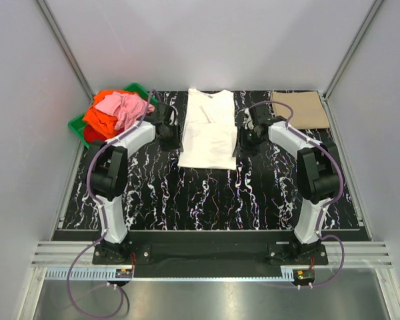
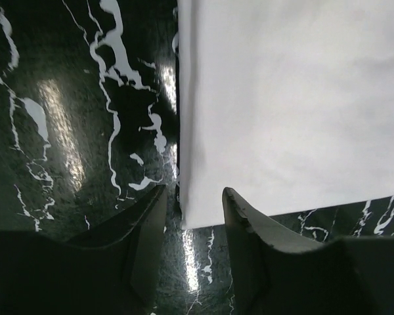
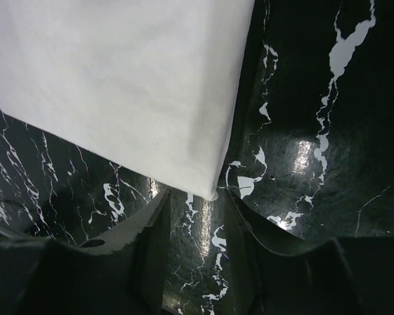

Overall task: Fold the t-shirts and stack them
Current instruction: Fold the tshirt

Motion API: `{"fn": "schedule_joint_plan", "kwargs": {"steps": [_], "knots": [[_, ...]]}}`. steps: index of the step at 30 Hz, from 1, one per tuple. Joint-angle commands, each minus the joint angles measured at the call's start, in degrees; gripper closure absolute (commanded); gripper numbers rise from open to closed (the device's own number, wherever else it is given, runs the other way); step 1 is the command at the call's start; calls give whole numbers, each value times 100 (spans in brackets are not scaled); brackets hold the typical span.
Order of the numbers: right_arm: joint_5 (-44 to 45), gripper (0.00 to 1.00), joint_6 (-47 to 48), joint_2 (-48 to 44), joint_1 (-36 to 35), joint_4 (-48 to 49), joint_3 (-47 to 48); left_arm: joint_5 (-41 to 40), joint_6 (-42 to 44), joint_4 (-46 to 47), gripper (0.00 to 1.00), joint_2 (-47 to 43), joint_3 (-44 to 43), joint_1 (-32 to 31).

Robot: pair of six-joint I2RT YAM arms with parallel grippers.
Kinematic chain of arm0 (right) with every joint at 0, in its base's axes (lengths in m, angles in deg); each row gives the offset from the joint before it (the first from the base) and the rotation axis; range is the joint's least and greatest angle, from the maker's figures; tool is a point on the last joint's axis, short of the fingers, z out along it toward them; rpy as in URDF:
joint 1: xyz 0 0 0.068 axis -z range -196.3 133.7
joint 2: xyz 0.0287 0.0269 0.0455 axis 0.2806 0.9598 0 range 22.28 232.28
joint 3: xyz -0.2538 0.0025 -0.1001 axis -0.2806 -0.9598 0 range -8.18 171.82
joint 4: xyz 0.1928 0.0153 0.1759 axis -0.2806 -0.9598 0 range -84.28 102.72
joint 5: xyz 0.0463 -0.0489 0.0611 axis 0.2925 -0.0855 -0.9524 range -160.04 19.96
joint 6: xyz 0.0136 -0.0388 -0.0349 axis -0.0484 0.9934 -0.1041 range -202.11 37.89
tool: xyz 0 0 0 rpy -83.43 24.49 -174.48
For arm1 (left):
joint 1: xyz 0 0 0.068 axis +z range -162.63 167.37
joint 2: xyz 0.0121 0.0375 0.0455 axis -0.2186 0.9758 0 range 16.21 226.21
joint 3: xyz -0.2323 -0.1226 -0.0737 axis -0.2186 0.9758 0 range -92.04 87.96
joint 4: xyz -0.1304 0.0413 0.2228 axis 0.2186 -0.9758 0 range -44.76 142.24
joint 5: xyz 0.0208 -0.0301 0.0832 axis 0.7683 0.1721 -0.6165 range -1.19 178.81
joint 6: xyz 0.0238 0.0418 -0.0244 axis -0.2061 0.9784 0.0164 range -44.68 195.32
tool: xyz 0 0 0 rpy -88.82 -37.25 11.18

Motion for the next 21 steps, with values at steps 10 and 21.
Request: {"fn": "schedule_joint_plan", "kwargs": {"steps": [10, 21], "knots": [[-601, 53, 154, 70, -8, 646, -586, 223, 339, 199, 54, 367, 132, -46], [-733, 78, 110, 167, -8, 1023, -1139, 698, 260, 225, 96, 491, 228, -55]]}}
